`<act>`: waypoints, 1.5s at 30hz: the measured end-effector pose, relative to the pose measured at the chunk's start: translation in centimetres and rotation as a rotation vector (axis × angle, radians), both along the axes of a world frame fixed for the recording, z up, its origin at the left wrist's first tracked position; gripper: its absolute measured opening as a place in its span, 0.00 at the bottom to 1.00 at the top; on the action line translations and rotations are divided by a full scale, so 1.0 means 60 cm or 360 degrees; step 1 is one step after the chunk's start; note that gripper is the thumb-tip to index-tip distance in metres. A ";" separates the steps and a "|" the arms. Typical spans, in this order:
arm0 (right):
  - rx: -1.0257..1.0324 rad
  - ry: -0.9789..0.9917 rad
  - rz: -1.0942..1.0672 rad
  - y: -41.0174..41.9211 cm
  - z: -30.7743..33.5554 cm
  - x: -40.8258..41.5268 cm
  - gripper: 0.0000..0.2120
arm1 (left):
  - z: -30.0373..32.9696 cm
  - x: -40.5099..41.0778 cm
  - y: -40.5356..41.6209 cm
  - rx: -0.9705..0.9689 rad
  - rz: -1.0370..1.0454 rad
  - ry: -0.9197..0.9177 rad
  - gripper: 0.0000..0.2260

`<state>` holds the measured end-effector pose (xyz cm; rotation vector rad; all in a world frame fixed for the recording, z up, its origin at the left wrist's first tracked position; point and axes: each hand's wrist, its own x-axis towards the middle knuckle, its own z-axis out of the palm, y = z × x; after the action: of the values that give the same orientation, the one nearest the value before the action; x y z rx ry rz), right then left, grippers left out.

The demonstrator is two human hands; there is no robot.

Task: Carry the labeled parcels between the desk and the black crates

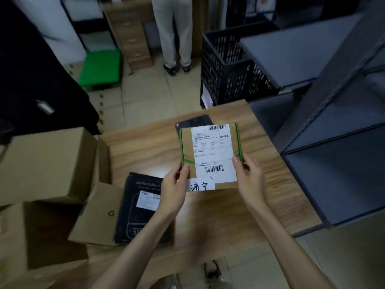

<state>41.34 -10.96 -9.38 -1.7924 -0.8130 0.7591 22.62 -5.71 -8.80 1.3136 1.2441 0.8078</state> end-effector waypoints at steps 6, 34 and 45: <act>0.0457 -0.0098 0.0173 0.086 0.250 0.019 0.16 | 0.235 0.011 0.087 0.0420 0.0061 -0.0138 0.13; 0.1333 -0.0132 0.0412 0.268 0.730 0.025 0.15 | 0.722 -0.009 0.231 0.1299 0.0281 -0.0119 0.22; 0.1333 -0.0048 0.0672 0.302 0.761 -0.070 0.15 | 0.760 -0.100 0.187 0.1330 0.0460 -0.0066 0.15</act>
<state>37.17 7.17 36.29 -0.8934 -1.3136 0.5261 16.59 5.50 36.79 1.7640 1.1070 1.6699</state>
